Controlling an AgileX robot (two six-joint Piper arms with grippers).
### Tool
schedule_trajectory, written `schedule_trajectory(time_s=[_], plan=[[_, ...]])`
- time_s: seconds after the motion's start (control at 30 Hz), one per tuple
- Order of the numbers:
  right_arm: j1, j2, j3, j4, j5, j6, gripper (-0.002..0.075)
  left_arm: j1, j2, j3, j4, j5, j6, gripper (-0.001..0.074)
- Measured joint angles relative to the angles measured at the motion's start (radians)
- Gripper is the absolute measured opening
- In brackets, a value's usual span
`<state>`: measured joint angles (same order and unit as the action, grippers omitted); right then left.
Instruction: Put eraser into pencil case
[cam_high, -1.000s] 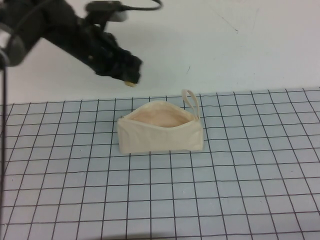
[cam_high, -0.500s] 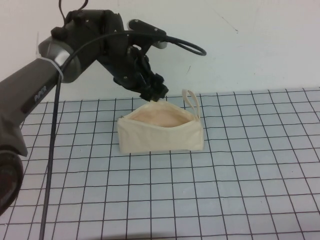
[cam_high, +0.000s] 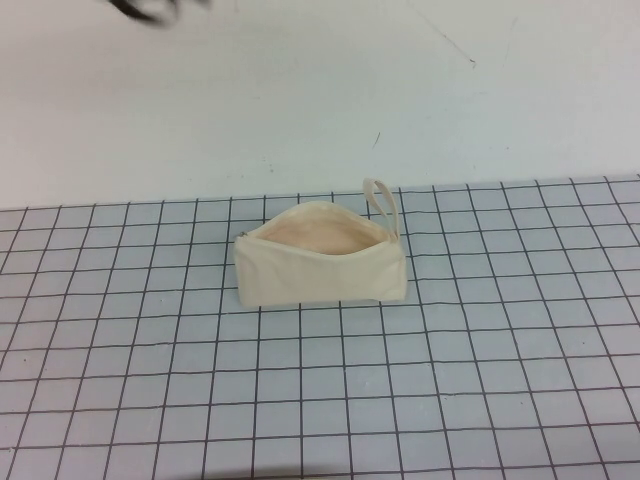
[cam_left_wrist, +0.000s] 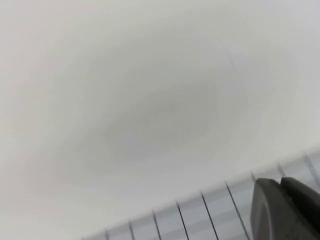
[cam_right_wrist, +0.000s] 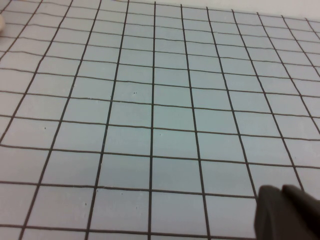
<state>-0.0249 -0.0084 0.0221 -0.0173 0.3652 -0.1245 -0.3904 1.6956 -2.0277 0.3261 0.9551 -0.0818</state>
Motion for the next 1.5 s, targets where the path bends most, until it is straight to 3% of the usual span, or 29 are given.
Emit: schedule_trajectory(time_s=[0.2, 0.53, 0.73, 0.97, 1.3, 1.5], plan=[[0.000, 0.000, 0.000, 0.000, 0.000, 0.000, 0.0000, 0.000, -0.301, 0.139, 0.116, -0.074, -0.127, 0.0001], [0.000, 0.000, 0.000, 0.000, 0.000, 0.000, 0.0000, 0.000, -0.808, 0.762, 0.217, -0.215, -0.192, 0.0000], [0.000, 0.000, 0.000, 0.000, 0.000, 0.000, 0.0000, 0.000, -1.021, 1.005, 0.150, -0.219, -0.205, 0.0000], [0.000, 0.000, 0.000, 0.000, 0.000, 0.000, 0.0000, 0.000, -1.124, 1.179, -0.035, -0.222, -0.209, 0.0000], [0.000, 0.000, 0.000, 0.000, 0.000, 0.000, 0.0000, 0.002, -1.162, 1.364, -0.143, -0.221, -0.212, 0.0000], [0.000, 0.000, 0.000, 0.000, 0.000, 0.000, 0.0000, 0.092, -1.373, 1.580, -0.184, -0.431, -0.228, -0.0001]])
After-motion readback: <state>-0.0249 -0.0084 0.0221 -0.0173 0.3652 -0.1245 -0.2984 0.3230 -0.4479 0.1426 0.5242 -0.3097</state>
